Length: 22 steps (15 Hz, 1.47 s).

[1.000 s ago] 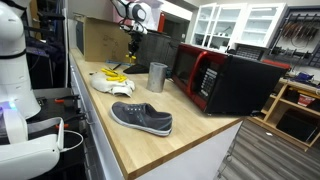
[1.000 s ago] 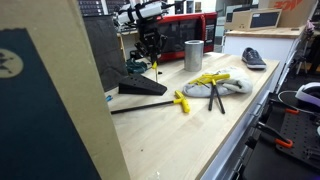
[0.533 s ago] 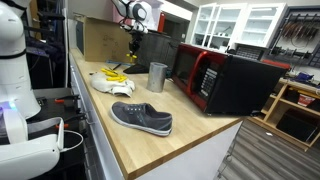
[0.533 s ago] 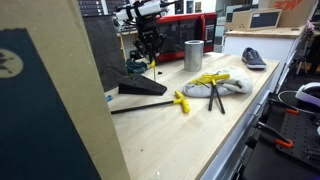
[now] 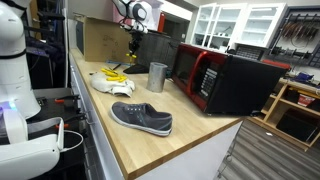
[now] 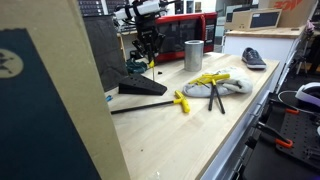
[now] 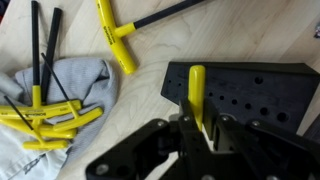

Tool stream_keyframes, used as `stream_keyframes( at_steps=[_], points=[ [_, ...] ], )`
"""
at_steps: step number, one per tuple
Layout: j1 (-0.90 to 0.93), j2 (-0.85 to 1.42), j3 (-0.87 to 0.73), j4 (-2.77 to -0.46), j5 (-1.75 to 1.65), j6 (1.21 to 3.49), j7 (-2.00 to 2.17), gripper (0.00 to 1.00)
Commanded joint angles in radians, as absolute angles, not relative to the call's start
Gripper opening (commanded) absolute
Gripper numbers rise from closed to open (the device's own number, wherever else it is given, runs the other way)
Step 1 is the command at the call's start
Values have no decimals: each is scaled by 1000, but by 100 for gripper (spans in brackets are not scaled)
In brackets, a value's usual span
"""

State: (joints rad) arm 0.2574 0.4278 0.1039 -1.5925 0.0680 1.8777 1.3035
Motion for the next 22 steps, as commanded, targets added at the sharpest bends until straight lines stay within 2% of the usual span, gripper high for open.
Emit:
stream_keyframes(
  at_steps=[1,22],
  points=[
    [260,433,95,-1564,80,1839,1329,4],
    [261,445,89,-1566,78,1843,1327,4]
  ],
)
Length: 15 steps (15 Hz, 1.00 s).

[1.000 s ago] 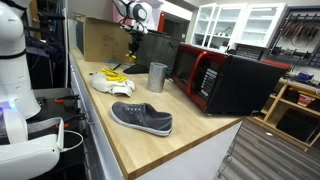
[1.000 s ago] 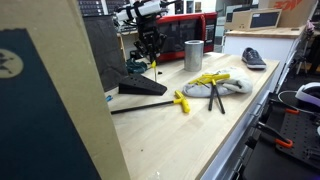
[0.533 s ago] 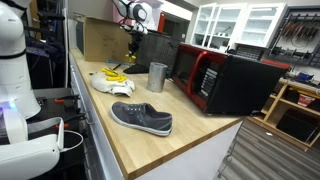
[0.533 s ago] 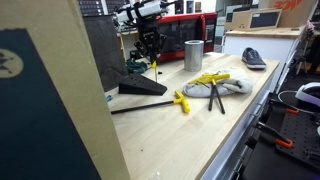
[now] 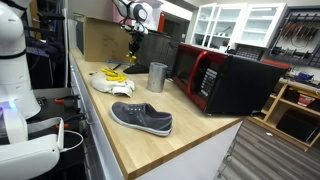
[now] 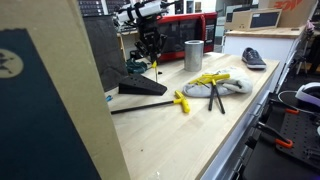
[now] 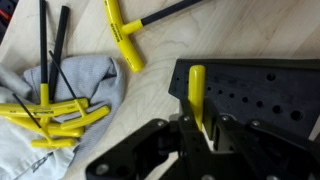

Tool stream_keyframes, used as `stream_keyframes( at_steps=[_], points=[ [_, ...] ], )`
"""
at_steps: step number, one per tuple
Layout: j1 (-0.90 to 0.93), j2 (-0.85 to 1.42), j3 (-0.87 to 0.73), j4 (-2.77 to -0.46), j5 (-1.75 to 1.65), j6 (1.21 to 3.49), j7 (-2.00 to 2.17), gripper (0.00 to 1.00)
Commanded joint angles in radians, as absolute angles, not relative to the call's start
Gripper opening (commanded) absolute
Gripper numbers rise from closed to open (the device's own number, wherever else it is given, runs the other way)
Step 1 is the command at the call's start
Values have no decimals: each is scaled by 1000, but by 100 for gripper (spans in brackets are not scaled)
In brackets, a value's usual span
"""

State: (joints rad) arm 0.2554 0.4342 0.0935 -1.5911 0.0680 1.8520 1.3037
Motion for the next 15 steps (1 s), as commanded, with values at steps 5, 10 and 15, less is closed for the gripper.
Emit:
stream_keyframes(
  at_steps=[5,10,15],
  points=[
    [260,445,90,-1569,83,1857,1323,4],
    [259,442,91,-1573,87,1871,1321,4],
    [257,445,94,-1570,96,1859,1317,4]
  ],
)
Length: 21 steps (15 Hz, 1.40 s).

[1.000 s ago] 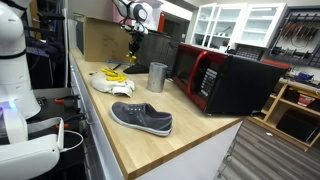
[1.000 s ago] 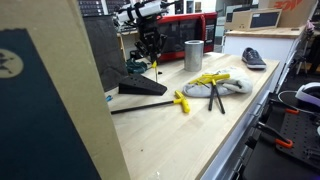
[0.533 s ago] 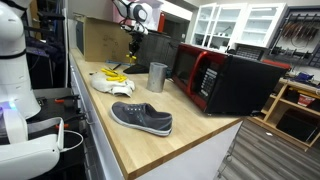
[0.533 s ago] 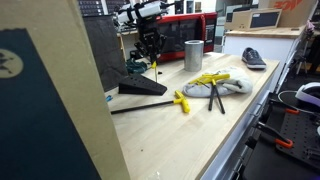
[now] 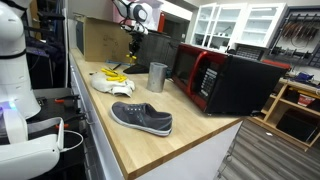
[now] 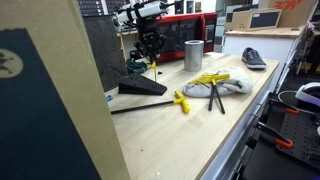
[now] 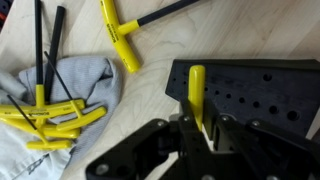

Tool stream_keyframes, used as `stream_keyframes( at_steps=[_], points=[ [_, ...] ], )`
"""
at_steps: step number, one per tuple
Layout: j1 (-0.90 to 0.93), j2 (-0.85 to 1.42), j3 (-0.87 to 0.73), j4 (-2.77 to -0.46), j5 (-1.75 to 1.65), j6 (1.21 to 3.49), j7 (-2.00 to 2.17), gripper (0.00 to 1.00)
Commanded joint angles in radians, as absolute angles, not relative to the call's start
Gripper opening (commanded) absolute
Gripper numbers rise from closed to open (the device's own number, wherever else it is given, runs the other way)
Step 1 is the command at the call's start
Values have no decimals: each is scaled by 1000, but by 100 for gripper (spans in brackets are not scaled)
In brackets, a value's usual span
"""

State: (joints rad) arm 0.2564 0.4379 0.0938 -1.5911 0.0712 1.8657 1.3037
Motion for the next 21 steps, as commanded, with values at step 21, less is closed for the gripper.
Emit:
stream_keyframes(
  at_steps=[21],
  points=[
    [271,447,76,-1577,58,1873,1346,4]
  ],
)
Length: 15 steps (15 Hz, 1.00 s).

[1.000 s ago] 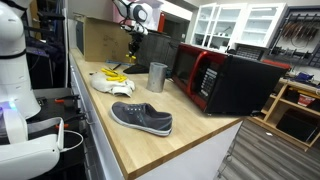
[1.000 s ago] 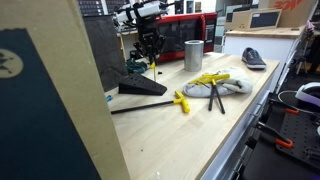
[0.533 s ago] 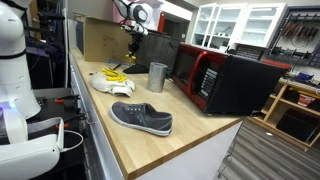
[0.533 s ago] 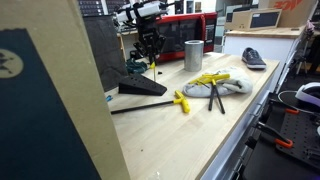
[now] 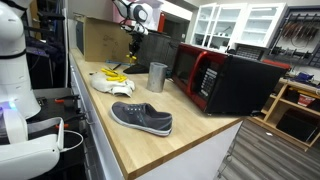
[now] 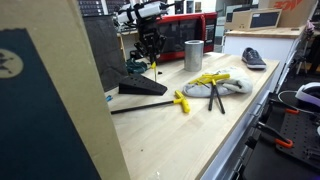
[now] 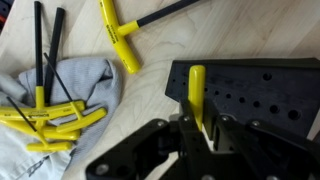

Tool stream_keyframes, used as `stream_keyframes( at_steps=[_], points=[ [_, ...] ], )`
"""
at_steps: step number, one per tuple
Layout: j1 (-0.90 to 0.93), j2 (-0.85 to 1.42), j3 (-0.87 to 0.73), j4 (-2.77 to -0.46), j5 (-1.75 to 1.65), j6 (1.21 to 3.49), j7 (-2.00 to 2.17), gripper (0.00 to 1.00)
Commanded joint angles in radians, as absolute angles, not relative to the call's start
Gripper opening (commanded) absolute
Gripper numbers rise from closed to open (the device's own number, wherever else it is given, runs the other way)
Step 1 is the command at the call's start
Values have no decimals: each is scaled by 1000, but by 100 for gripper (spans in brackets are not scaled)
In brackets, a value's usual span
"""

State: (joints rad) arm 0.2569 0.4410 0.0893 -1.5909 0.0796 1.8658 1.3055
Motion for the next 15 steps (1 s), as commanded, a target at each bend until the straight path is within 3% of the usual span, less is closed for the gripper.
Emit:
stream_keyframes(
  at_steps=[1,15],
  points=[
    [271,448,76,-1578,57,1875,1347,4],
    [263,456,88,-1580,99,1880,1334,4]
  ],
)
